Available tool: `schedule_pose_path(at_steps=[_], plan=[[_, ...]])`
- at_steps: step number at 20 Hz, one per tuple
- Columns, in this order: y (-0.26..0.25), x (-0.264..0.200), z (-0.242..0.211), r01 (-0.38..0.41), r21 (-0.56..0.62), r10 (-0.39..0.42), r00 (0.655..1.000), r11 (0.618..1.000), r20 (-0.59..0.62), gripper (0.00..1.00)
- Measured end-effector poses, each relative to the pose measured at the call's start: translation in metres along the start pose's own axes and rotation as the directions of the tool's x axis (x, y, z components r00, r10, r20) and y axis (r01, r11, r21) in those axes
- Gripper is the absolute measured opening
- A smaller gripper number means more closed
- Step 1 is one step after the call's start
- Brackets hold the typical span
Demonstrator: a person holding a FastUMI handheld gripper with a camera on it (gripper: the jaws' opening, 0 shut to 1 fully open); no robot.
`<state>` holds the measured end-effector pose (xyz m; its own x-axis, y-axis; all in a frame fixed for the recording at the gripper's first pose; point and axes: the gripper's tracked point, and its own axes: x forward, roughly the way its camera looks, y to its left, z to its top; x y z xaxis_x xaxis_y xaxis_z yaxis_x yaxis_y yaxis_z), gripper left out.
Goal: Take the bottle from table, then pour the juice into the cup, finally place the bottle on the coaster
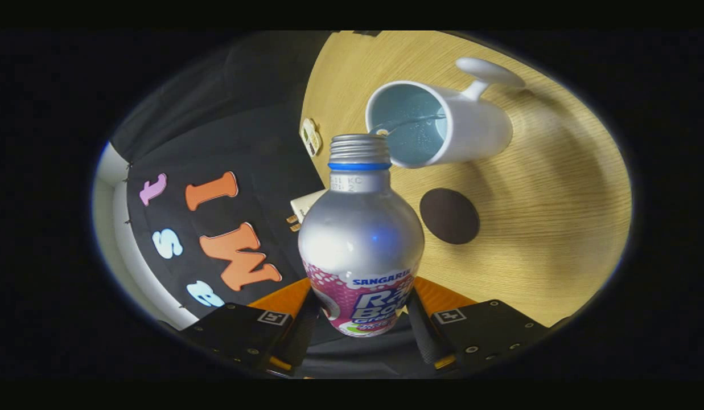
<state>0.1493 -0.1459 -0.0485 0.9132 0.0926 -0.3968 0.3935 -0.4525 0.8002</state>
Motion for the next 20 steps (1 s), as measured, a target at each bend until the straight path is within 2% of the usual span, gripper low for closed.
schedule_pose_path(at_steps=[20], plan=[[-0.0004,-0.0065,-0.0003,0.023,0.028,-0.023,1.000,0.999,-0.007,0.77]])
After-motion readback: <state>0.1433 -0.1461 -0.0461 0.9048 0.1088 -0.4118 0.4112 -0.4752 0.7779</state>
